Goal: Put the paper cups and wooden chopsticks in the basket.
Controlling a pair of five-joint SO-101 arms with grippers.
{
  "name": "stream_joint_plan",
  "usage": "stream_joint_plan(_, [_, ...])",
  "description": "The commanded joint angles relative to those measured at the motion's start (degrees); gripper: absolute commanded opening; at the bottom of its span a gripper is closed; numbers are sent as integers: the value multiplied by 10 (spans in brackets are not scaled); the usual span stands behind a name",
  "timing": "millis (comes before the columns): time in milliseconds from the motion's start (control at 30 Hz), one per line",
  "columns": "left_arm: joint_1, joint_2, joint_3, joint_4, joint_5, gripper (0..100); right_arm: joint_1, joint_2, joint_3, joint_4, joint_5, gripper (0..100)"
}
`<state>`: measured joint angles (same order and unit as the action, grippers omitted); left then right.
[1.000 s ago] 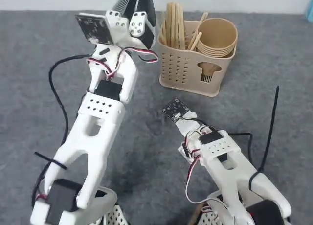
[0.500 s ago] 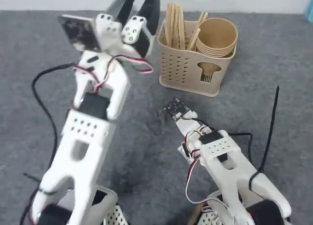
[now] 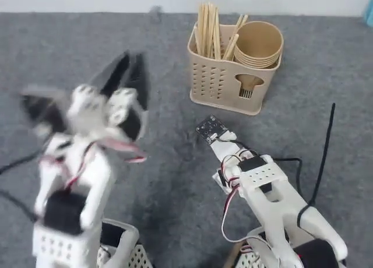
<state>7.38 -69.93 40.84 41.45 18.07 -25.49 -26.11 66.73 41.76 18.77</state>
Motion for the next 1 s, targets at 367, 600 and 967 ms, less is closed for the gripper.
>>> stream_joint_plan(367, [-172, -354, 337, 6, -6, 12, 82, -401, -40, 196, -120, 8])
stream_joint_plan(600, [-195, -335, 350, 75, -7, 12, 119, -679, -40, 342, -118, 8])
stream_joint_plan(967, [-198, -335, 428, 140, -98, 12, 203, -775, 98, 357, -58, 7])
